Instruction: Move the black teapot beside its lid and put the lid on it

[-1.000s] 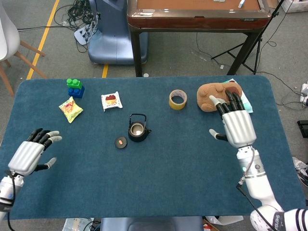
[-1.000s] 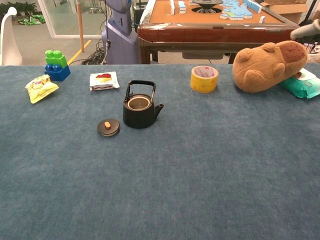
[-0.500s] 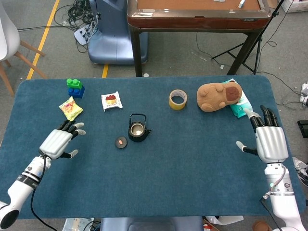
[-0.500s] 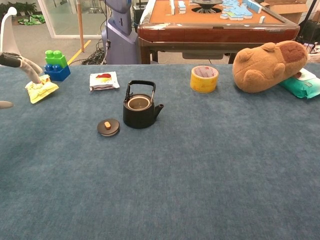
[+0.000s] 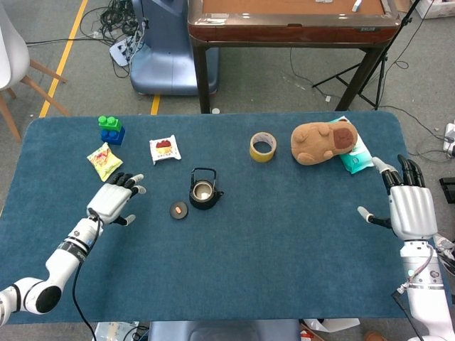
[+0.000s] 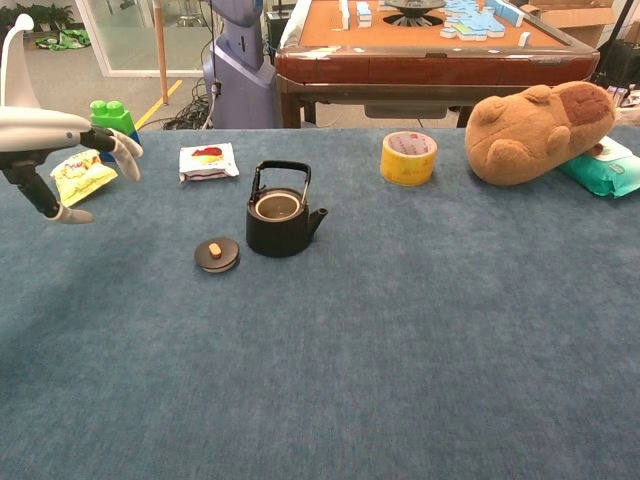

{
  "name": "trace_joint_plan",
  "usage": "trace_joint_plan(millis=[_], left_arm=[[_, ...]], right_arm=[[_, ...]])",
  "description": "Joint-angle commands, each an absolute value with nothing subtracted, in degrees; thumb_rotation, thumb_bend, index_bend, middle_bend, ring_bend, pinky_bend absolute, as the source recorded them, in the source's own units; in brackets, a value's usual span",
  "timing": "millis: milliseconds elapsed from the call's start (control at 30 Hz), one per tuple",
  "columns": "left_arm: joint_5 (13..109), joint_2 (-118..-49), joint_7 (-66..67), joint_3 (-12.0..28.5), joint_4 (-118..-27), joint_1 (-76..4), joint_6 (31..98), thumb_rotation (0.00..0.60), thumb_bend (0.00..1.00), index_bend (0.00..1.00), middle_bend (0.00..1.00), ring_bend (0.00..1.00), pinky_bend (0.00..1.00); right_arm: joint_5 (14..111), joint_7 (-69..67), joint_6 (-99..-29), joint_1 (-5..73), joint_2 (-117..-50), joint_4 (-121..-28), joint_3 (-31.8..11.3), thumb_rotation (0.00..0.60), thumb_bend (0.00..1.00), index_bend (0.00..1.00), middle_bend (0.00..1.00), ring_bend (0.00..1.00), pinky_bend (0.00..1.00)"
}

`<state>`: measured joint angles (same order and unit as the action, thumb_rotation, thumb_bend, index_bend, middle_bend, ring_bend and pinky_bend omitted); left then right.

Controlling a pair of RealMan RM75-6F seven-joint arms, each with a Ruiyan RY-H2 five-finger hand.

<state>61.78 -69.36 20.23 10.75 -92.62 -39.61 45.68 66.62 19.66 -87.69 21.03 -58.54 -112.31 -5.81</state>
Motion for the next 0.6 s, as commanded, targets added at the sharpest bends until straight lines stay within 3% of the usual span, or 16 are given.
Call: trace_joint_plan(millis=[33,300,433,600], left_arm=[[56.62,-71.94,24.65,10.52,-93.10,-42.18,46.26,0.540,0.26,0.26,0.07,0.00,0.00],[49.56,-75.65,28.70,9.34,-92.59,-46.15,45.68,0.538,0.26,0.27,0.00,0.00,0.00],[44.52,-77.84,31.59,8.84,-92.91,-48.48,46.70,0.499,0.26,0.26,0.00,0.00,0.00],[40.74,-81.10,34.72,8.19,-91.79,-50.64,49.16,0.498,0.26,0.25,0.00,0.00,0.00]], right_arm=[[66.72,19.29,-87.21,20.59,-58.39,-112.15,-6.02,0.600,0.08,0.15,0.25,0.04,0.06],[67.52,17.58,-87.26,18.75,-57.89,-111.78,-7.19,0.600,0.08,0.15,0.25,0.04,0.06],[67.82,16.71,-87.20,17.92,-57.64,-111.23,-7.76,0.600,0.08,0.16,0.25,0.04,0.06],[68.16,15.53,-86.86,16.97,-57.33,-110.75,-8.14,0.600,0.08,0.16,0.25,0.04,0.06]])
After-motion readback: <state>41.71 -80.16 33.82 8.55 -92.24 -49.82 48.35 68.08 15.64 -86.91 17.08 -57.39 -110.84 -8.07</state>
